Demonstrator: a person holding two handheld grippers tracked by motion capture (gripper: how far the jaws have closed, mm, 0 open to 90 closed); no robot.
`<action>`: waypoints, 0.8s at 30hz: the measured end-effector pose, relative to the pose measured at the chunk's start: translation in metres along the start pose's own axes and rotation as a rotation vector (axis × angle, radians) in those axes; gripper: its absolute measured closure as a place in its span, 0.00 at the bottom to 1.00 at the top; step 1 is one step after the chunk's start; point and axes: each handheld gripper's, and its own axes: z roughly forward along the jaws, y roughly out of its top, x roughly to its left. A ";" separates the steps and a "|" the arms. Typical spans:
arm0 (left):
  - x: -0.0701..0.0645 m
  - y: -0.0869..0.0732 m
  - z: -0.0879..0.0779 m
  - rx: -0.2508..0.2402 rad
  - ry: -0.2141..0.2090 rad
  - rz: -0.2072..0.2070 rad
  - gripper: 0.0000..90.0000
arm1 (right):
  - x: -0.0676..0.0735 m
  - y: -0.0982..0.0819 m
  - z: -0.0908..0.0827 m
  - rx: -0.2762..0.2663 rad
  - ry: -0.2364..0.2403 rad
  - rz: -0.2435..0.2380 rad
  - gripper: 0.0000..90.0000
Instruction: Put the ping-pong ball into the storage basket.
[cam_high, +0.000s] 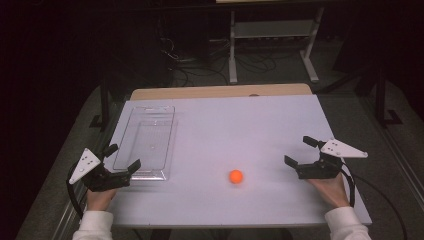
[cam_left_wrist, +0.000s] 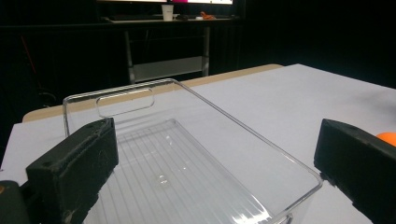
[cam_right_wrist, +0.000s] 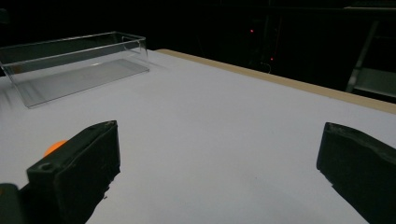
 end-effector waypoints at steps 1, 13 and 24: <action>0.000 0.000 0.000 0.001 -0.003 0.002 0.00 | 0.000 0.000 0.000 0.001 0.001 0.000 0.00; -0.005 0.004 0.001 0.026 -0.026 0.025 0.00 | 0.000 0.000 0.000 0.007 0.003 0.002 0.00; -0.010 0.012 0.002 0.040 -0.054 0.044 0.00 | 0.000 -0.001 -0.001 0.015 -0.010 0.000 0.00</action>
